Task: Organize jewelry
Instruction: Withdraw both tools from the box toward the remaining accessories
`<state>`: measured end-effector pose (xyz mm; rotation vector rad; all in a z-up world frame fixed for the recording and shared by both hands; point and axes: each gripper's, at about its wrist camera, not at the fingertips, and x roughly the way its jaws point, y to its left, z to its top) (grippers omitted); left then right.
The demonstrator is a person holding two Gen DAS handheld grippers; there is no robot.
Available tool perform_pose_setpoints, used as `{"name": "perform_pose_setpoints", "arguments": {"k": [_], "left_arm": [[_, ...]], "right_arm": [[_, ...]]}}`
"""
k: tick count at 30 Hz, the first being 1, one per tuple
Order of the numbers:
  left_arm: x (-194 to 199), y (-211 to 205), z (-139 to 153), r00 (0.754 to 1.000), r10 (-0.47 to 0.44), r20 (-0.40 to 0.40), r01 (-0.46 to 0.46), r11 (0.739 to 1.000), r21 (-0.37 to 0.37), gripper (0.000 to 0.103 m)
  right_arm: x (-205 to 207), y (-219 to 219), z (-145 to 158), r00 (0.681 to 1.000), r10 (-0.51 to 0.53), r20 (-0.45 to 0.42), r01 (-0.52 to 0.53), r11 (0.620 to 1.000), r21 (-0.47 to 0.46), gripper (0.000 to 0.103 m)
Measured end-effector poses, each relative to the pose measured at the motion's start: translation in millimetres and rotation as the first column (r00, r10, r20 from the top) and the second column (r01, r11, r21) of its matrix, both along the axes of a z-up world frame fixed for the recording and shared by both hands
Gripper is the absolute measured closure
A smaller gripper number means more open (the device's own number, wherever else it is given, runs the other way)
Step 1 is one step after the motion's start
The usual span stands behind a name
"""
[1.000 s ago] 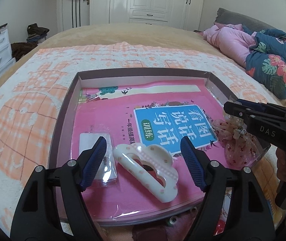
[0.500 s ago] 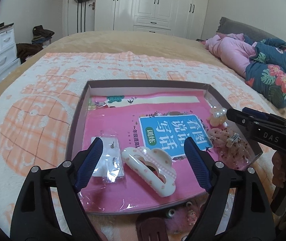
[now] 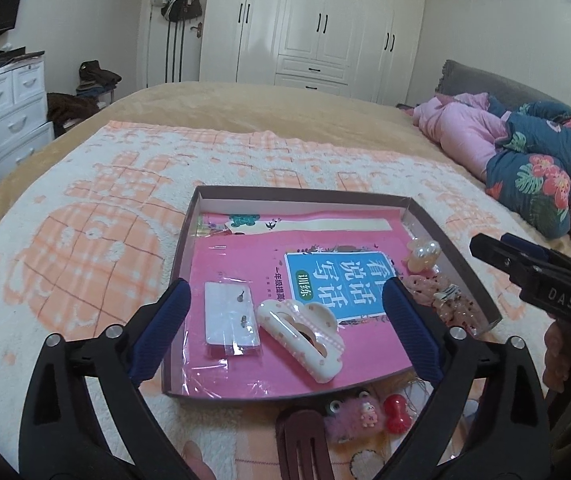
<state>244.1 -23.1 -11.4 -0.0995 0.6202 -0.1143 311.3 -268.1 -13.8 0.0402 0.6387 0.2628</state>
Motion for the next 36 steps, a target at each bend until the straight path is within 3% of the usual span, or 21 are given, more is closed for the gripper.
{"name": "perform_pose_setpoints", "arguments": {"k": [8, 21, 36], "left_arm": [[-17, 6, 9, 0.999, 0.015, 0.052, -0.014, 1.000, -0.026, 0.012], [-41, 18, 23, 0.994, 0.039, 0.105, -0.034, 0.998, -0.058, 0.012], [-67, 23, 25, 0.992, 0.053, 0.115, -0.046, 0.997, -0.065, 0.012]], "right_arm": [[-26, 4, 14, 0.998, 0.017, 0.065, -0.017, 1.000, -0.001, 0.014], [-57, 3, 21, 0.992, 0.026, 0.123, -0.027, 1.000, 0.005, 0.013], [-99, 7, 13, 0.990, 0.073, 0.118, -0.073, 0.997, -0.002, 0.012]]}}
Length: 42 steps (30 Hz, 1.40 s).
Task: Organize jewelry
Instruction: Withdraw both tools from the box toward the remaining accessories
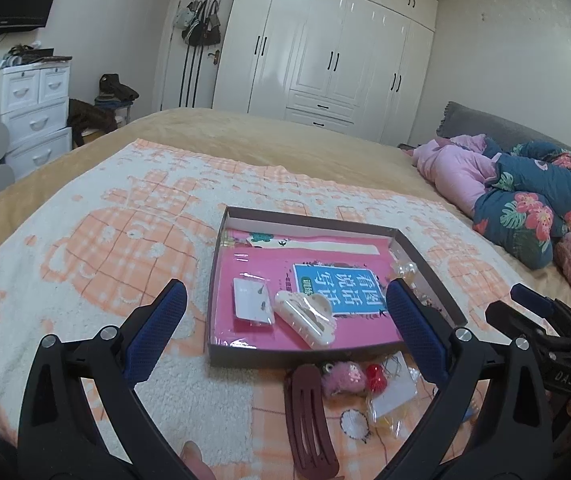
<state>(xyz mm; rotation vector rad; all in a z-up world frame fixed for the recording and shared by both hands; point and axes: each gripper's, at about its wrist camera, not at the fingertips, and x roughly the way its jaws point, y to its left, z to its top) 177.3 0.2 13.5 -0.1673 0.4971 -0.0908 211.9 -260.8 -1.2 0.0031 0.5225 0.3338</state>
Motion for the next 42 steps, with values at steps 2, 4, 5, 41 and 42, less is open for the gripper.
{"name": "perform_pose_setpoints", "arguments": {"k": [2, 4, 5, 41, 42], "left_arm": [[-3, -2, 0, 1.000, -0.007, 0.002, 0.007, 1.000, 0.006, 0.012], [-6, -4, -1, 1.000, -0.014, 0.001, 0.014, 1.000, 0.013, 0.012], [-7, -5, -2, 1.000, -0.016, 0.000, 0.016, 1.000, 0.018, 0.012], [-31, -74, -52, 0.958, -0.239, -0.161, 0.269, 0.941, 0.203, 0.025], [-31, -77, -53, 0.956, -0.242, -0.163, 0.273, 0.939, 0.209, 0.025]], "right_arm": [[-6, 0, -1, 1.000, 0.005, 0.003, -0.005, 1.000, -0.008, 0.011], [-12, 0, -3, 1.000, 0.011, 0.001, -0.011, 1.000, -0.008, 0.011], [-14, -1, -3, 1.000, 0.012, 0.001, -0.012, 1.000, -0.008, 0.011], [-60, -25, -58, 0.970, -0.108, -0.218, 0.078, 0.987, -0.140, 0.019], [-61, -24, -60, 0.969, -0.112, -0.220, 0.080, 0.986, -0.148, 0.020]]}}
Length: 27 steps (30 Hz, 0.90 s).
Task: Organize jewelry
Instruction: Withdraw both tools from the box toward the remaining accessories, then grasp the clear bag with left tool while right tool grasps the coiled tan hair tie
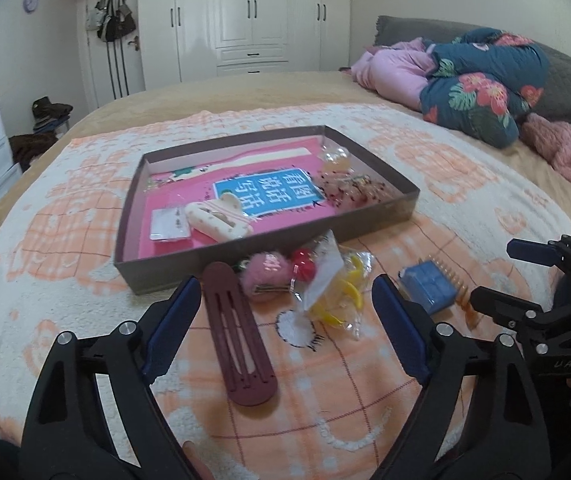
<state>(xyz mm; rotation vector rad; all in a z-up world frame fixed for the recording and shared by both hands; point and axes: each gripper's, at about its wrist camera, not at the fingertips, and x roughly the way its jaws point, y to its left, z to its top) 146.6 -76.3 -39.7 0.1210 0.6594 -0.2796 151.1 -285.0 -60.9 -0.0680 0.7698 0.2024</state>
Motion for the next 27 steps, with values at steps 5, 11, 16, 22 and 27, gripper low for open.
{"name": "perform_pose_setpoints", "arguments": {"k": [5, 11, 16, 22, 27], "left_arm": [[3, -6, -6, 1.000, -0.007, -0.010, 0.007, 1.000, 0.007, 0.031], [7, -12, -11, 1.000, -0.010, -0.015, 0.010, 1.000, 0.020, 0.038], [12, -16, -15, 1.000, -0.011, -0.023, 0.011, 1.000, 0.025, 0.042], [19, -18, -18, 0.999, -0.002, -0.034, 0.003, 1.000, 0.020, 0.050], [26, -18, -22, 0.998, 0.009, -0.056, -0.008, 1.000, 0.020, 0.057]], "right_arm": [[0, 1, -5, 1.000, -0.014, -0.005, 0.014, 1.000, -0.027, 0.025], [2, 1, -10, 1.000, -0.026, -0.018, 0.025, 0.999, -0.042, 0.032], [4, 3, -15, 0.999, -0.031, -0.031, 0.029, 0.998, -0.056, 0.042], [12, 9, -24, 0.998, -0.018, -0.063, 0.014, 0.998, -0.062, 0.055], [24, 13, -32, 0.996, -0.018, -0.089, 0.013, 0.998, -0.060, 0.066]]}}
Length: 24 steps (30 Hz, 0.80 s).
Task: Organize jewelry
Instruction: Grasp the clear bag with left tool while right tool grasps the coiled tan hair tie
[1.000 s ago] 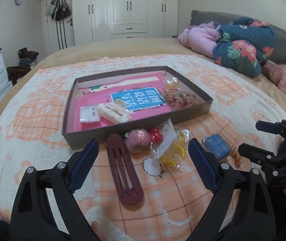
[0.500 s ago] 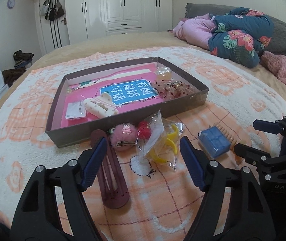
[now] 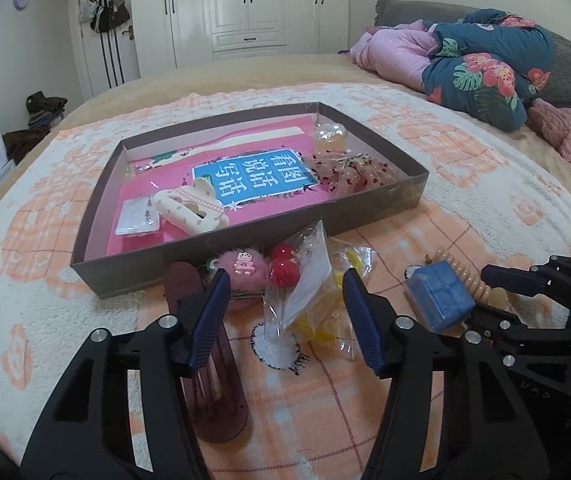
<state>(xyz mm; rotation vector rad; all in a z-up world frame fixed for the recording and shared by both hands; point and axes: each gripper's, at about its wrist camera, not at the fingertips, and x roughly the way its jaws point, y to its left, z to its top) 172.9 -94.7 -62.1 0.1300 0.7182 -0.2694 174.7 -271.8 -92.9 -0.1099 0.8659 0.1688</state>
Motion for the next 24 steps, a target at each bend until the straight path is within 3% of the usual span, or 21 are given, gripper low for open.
{"name": "perform_pose_setpoints", "arguments": {"k": [2, 9, 13, 24], "left_arm": [[2, 0, -2, 1.000, 0.002, -0.010, -0.002, 1.000, -0.003, 0.061], [7, -2, -3, 1.000, -0.002, -0.020, 0.002, 1.000, 0.004, 0.085], [6, -8, -4, 1.000, -0.014, -0.010, 0.014, 0.999, 0.031, 0.086], [-3, -3, 12, 0.999, -0.027, 0.029, 0.027, 0.999, -0.023, 0.088]], "right_arm": [[3, 3, -1, 1.000, 0.005, 0.007, -0.005, 1.000, -0.017, 0.081], [3, 1, 5, 0.999, -0.009, 0.050, 0.011, 0.999, -0.036, 0.083], [6, -7, 9, 0.998, -0.033, 0.062, 0.034, 0.999, -0.008, 0.083], [4, -16, 19, 0.994, -0.056, 0.091, 0.050, 0.997, 0.061, 0.083]]}}
